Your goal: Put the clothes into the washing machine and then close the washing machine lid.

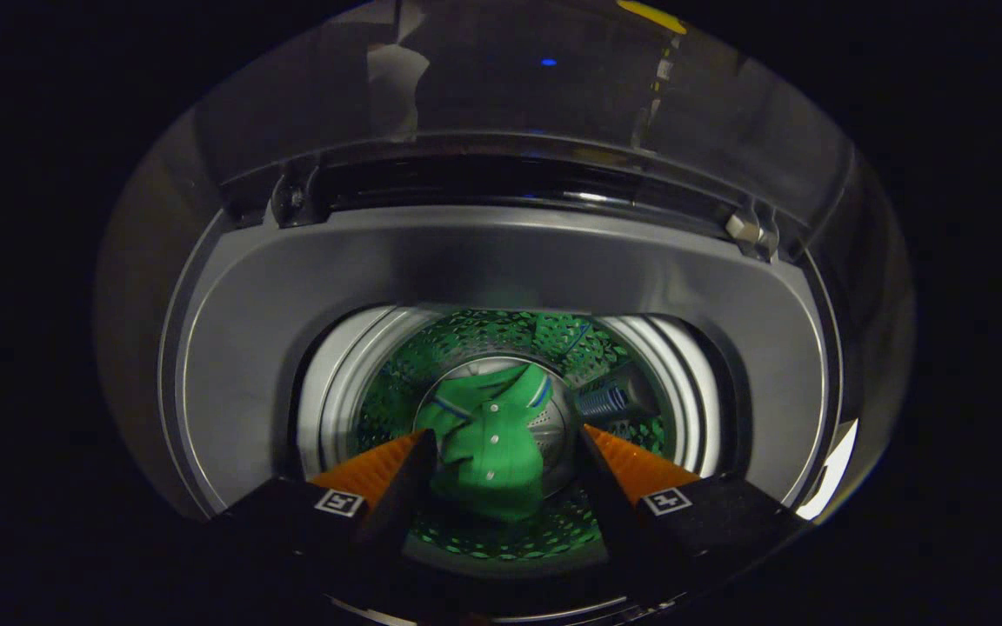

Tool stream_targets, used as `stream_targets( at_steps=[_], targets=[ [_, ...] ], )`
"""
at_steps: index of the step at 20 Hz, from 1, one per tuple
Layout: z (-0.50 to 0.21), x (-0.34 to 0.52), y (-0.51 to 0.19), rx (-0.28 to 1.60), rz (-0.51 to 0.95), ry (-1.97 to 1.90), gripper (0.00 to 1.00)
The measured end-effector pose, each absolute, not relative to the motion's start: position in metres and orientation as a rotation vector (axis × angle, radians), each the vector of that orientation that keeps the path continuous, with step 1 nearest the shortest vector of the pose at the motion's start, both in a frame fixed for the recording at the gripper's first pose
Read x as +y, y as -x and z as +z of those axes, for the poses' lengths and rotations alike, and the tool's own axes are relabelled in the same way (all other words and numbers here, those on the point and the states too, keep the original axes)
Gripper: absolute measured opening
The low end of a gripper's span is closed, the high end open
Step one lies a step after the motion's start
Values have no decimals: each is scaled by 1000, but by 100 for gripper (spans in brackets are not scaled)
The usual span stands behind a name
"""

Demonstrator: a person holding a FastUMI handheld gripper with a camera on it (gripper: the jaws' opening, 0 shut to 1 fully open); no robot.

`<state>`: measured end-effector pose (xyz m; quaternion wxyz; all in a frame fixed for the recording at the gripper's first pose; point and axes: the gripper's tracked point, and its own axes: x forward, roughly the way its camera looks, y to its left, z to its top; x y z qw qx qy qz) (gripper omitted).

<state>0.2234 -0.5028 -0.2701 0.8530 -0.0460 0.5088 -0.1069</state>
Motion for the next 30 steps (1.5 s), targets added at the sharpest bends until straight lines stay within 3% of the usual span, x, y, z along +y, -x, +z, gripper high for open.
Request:
stream_targets(
  at_steps=[11,30],
  targets=[
    [-207,-498,-231,948,-215,101,100],
    [62,-471,-313,480,-165,3,99]
  ],
)
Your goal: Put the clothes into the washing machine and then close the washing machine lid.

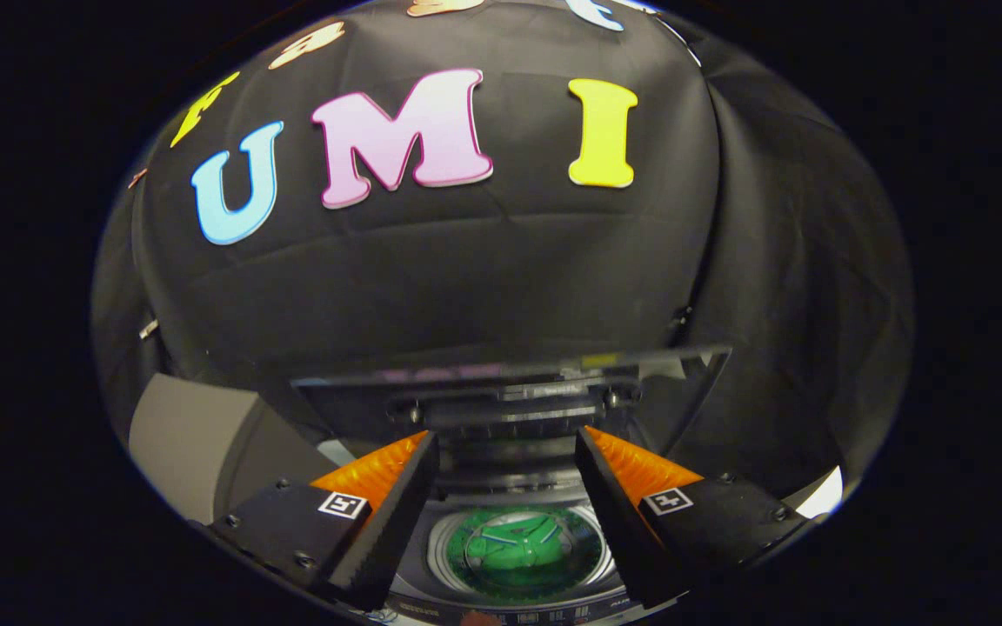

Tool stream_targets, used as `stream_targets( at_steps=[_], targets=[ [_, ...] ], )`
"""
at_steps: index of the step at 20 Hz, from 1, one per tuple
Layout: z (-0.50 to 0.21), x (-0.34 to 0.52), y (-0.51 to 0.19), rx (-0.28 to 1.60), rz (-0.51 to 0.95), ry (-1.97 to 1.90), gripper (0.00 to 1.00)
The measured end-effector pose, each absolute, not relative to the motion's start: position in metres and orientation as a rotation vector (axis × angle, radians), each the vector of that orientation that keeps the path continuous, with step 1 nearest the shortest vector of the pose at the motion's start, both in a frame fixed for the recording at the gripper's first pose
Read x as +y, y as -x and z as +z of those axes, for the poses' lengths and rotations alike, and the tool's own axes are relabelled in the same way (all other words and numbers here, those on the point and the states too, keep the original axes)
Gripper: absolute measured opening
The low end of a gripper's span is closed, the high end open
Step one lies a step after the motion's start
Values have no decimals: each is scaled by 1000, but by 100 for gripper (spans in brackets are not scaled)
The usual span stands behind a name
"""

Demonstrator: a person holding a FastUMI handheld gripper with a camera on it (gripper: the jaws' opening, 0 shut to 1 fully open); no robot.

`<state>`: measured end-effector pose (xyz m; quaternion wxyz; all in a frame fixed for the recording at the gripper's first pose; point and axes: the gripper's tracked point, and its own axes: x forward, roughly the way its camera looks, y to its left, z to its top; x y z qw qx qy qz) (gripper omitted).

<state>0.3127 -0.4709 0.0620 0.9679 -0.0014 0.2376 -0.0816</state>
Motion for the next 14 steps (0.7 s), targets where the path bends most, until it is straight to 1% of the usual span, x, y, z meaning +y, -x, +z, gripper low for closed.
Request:
stream_targets(
  at_steps=[2,4,9,13,14],
  targets=[
    [87,-470,-336,430,-153,-2,99],
    [97,-476,-354,403,-165,20,100],
    [74,-482,-391,452,-176,71,100],
    [65,-486,-394,481,-181,105,100],
    [62,-488,-391,488,-183,106,98]
  ],
)
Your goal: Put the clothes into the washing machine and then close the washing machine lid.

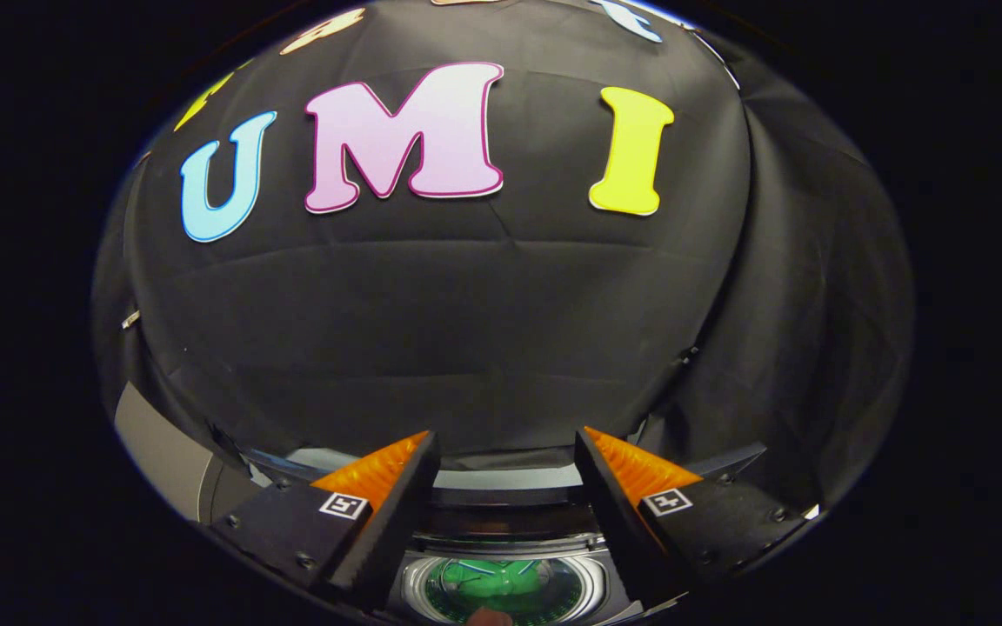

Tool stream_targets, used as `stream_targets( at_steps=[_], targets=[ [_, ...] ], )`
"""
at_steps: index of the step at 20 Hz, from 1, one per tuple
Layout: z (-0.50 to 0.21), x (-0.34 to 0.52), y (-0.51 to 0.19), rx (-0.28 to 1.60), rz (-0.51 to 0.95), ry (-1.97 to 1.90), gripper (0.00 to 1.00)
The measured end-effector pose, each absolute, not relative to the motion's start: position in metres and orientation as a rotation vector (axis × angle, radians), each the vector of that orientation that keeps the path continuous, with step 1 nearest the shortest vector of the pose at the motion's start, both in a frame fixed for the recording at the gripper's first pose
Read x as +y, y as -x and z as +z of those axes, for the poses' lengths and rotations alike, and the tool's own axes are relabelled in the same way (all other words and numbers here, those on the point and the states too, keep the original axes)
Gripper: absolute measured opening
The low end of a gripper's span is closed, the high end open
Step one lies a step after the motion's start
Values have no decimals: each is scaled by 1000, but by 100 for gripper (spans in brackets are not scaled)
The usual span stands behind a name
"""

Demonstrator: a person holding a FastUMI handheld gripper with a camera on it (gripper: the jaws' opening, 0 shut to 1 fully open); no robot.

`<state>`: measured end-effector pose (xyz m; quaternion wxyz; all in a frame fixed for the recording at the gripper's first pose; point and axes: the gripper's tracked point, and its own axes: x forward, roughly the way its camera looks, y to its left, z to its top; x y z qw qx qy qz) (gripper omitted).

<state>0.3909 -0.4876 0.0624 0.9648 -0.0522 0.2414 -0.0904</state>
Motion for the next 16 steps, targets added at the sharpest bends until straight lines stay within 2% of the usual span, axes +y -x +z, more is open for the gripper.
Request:
stream_targets(
  at_steps=[10,16],
  targets=[
    [66,-486,-384,432,-166,75,100],
    [66,-482,-351,427,-153,80,100]
  ],
)
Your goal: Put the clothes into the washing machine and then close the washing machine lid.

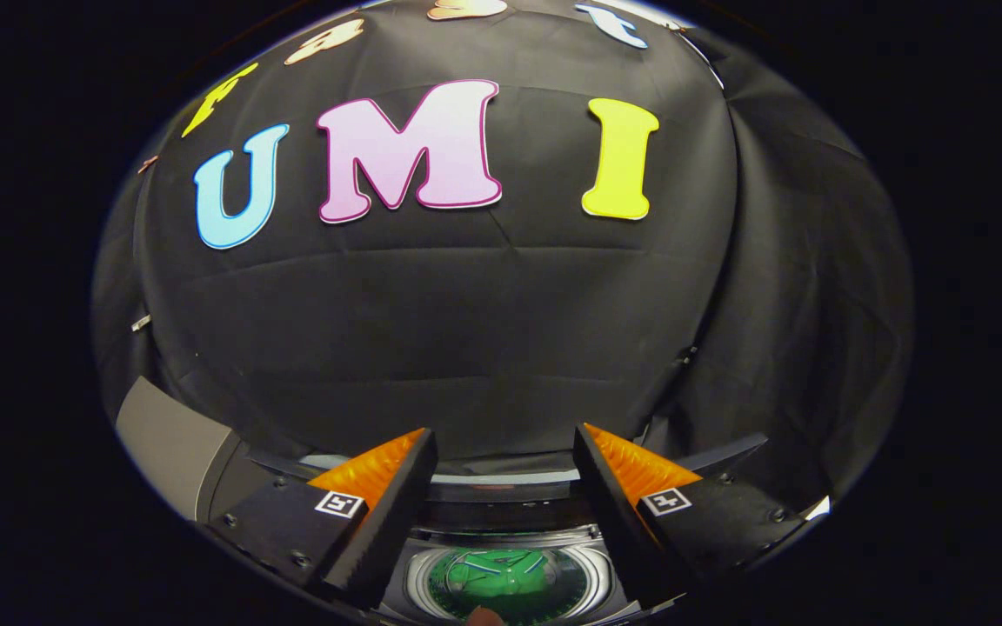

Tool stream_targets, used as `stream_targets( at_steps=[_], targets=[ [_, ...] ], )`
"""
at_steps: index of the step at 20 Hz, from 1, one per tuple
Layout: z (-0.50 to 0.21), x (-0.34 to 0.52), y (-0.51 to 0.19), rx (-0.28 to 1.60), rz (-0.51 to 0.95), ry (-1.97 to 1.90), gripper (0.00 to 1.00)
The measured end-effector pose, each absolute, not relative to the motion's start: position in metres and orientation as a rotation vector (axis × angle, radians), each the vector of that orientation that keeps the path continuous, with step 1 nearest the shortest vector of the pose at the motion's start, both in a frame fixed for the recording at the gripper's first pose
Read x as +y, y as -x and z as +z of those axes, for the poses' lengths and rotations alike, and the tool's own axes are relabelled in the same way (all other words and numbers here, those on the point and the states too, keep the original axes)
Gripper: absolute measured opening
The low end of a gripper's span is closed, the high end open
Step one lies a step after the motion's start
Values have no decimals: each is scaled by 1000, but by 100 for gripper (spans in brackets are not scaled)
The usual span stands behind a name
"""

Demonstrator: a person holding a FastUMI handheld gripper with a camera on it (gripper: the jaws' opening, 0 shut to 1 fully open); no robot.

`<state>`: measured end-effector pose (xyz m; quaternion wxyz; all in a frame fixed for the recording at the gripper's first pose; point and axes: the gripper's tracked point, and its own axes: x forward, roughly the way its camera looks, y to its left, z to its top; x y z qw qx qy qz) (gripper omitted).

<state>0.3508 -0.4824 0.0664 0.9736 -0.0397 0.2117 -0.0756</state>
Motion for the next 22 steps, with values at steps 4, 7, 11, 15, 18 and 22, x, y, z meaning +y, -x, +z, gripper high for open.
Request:
stream_targets(
  at_steps=[4,7,11,15,18,22],
  targets=[
    [67,-480,-336,392,-146,83,100],
    [63,-478,-320,391,-128,78,100],
    [63,-478,-302,344,-133,76,99],
    [56,-476,-288,352,-120,78,100],
    [56,-476,-285,340,-117,73,99],
    [50,-476,-274,362,-118,73,100]
  ],
)
